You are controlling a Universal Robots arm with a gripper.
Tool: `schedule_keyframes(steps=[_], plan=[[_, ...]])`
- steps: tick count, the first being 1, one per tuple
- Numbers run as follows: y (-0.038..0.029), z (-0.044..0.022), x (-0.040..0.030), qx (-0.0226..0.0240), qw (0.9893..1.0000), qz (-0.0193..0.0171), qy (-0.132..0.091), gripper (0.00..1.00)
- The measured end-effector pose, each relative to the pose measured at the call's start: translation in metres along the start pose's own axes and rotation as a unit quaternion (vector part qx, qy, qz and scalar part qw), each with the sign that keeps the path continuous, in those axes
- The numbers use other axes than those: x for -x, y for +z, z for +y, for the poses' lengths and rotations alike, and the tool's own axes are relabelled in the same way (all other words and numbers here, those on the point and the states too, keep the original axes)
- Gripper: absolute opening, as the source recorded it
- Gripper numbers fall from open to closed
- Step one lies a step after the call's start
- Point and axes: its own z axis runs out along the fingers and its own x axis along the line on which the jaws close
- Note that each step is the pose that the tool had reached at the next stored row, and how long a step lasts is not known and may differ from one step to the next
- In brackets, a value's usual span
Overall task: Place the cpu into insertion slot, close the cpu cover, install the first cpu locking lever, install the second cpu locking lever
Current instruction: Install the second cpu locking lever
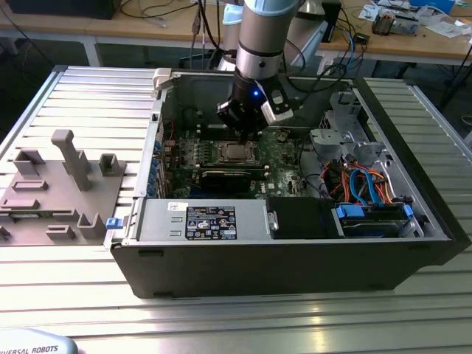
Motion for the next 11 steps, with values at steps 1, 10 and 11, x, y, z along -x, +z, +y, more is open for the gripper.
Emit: schedule_keyframes(steps=[1, 10, 11], plan=[[-0.0062, 0.0002, -0.0003, -0.0001, 1.0, -0.0001, 0.0, 0.11], [-0.0243, 0.0011, -0.0011, 0.0, 1.0, -0.0002, 0.0, 0.11], [-0.0244, 0.0011, -0.0011, 0.0, 1.0, -0.0002, 0.0, 0.11]])
